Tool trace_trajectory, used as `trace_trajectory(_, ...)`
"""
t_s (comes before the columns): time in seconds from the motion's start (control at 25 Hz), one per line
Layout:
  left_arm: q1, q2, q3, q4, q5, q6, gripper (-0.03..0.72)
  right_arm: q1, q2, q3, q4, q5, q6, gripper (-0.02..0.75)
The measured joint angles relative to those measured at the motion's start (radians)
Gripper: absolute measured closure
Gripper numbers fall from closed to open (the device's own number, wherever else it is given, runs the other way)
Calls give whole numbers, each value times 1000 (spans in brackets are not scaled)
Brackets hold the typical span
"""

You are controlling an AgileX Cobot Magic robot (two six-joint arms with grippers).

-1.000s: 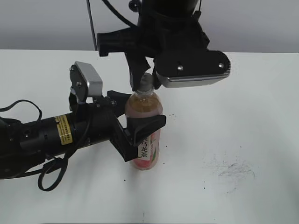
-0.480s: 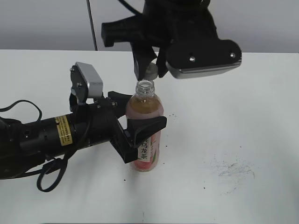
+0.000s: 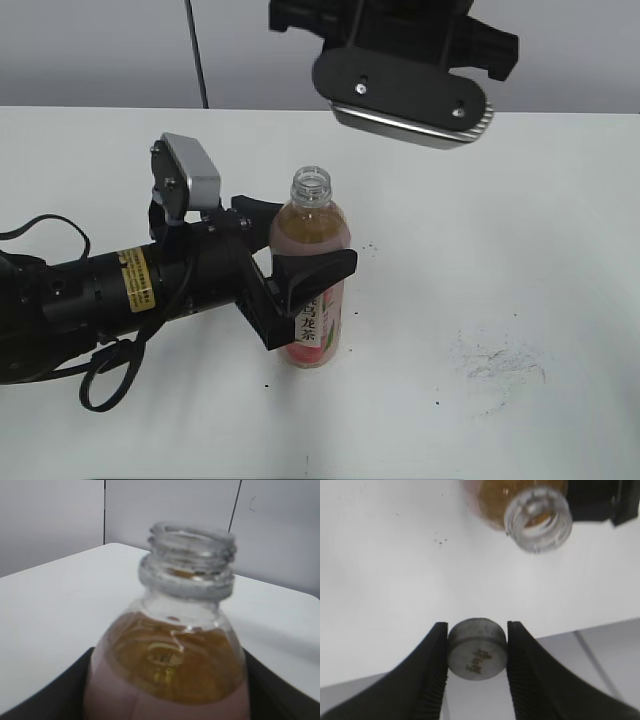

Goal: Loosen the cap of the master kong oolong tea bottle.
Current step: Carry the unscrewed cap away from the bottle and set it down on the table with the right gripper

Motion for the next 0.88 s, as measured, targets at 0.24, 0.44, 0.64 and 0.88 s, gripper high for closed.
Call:
trace_trajectory(0.24,0,0,0,0,0,0,240,-96,0,49,-60,-1,619,465)
trace_trajectory(0.44,0,0,0,0,0,0,240,-219,0,172,-54,-2,1145,465)
trace_trajectory(0.64,0,0,0,0,0,0,240,-330,45,273,22,-2,1493,465)
trace_trajectory(0.88,0,0,0,0,0,0,240,-395,187,365,147,-20,1731,465)
